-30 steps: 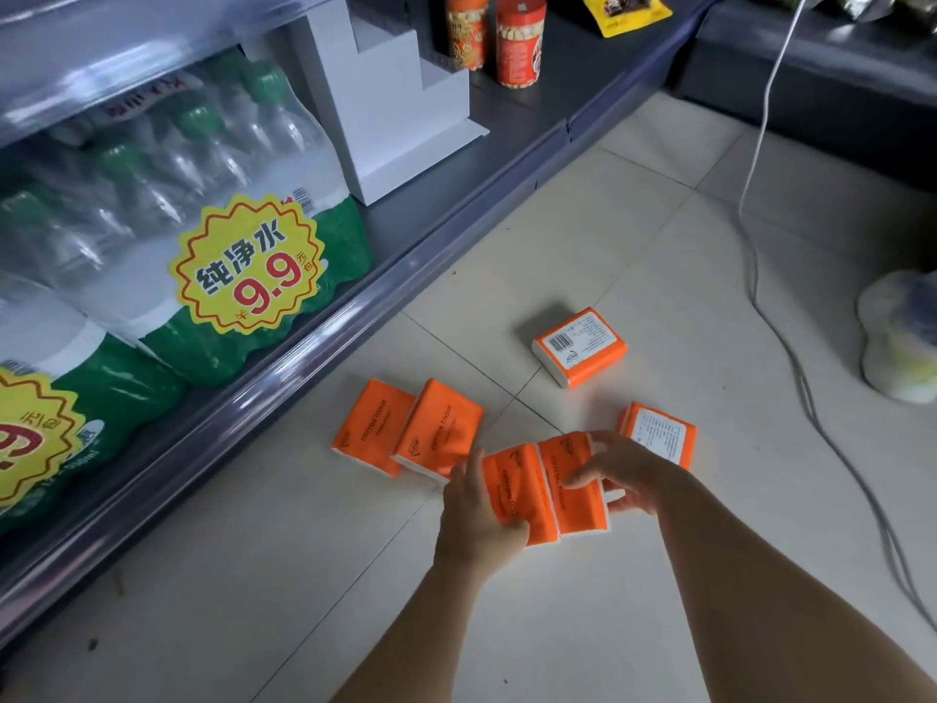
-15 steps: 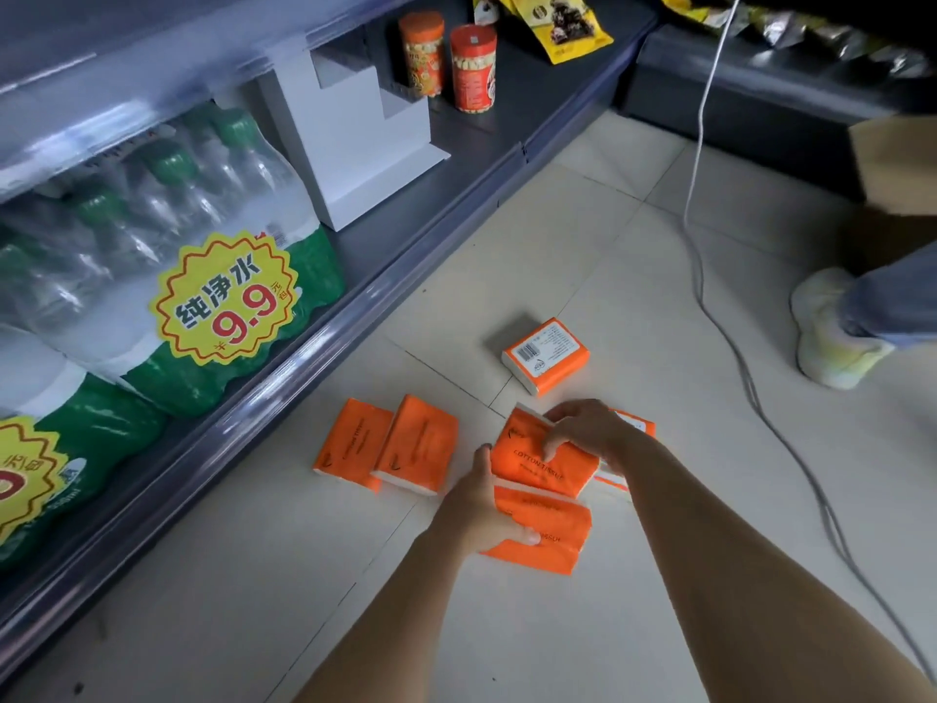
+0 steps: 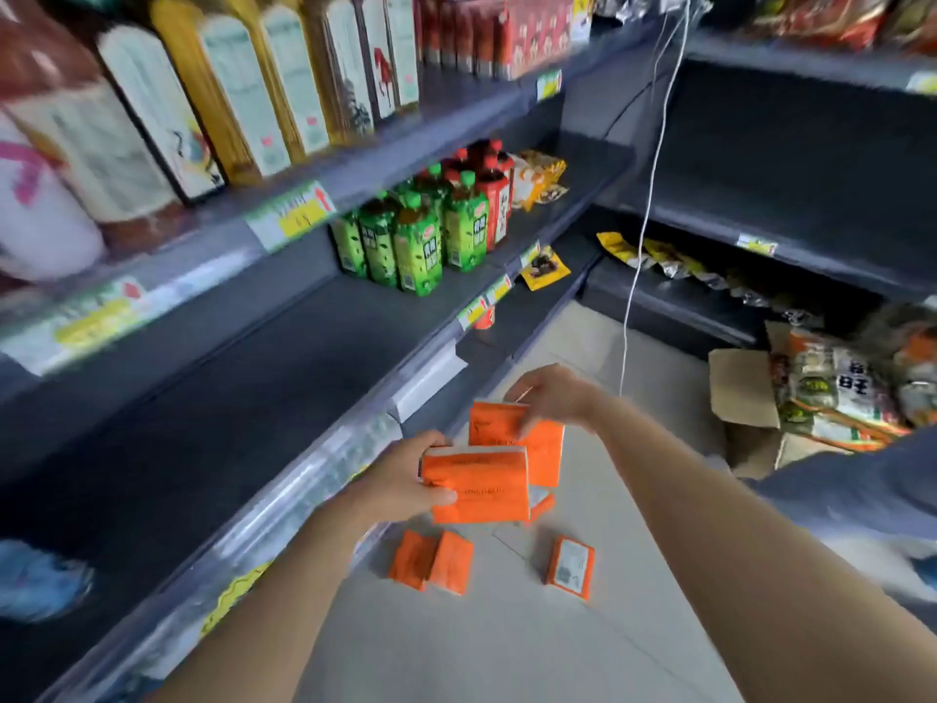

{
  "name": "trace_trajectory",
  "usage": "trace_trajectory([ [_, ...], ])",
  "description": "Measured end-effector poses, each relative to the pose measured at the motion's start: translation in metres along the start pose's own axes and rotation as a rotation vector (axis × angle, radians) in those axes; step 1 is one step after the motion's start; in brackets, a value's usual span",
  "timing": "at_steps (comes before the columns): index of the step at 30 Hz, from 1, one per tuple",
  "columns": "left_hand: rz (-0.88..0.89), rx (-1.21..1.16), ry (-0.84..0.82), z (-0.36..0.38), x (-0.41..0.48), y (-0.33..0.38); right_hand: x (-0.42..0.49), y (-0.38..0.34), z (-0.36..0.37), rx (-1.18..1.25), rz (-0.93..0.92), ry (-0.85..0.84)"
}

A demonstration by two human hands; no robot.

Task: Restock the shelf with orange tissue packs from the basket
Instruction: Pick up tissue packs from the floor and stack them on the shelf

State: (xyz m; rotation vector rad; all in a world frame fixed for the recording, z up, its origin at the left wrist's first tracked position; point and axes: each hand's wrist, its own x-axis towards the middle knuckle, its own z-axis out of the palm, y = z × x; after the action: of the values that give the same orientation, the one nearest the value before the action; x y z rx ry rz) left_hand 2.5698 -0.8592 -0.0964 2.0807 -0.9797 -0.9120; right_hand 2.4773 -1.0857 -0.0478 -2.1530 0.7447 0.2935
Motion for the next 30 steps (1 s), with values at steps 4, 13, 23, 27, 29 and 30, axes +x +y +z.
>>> trace_trajectory([
  [4, 0.049, -0.057, 0.115, -0.108, -0.065, 0.101, -0.061, -0.113, -0.077, 0.056, -0.1, -0.011],
  [13, 0.179, -0.055, 0.338, -0.274, -0.2, 0.263, -0.158, -0.323, -0.193, 0.172, -0.279, -0.317],
  [23, 0.229, 0.011, 0.663, -0.398, -0.324, 0.301, -0.187, -0.505, -0.198, 0.167, -0.553, -0.399],
  [27, 0.137, 0.179, 0.809, -0.46, -0.361, 0.274, -0.183, -0.563, -0.173, 0.193, -0.698, -0.084],
  [29, 0.036, 0.283, 0.905, -0.488, -0.369, 0.249, -0.174, -0.583, -0.162, 0.251, -0.75, 0.065],
  [30, -0.022, 0.324, 0.944, -0.499, -0.37, 0.238, -0.168, -0.592, -0.157, 0.269, -0.765, 0.096],
])
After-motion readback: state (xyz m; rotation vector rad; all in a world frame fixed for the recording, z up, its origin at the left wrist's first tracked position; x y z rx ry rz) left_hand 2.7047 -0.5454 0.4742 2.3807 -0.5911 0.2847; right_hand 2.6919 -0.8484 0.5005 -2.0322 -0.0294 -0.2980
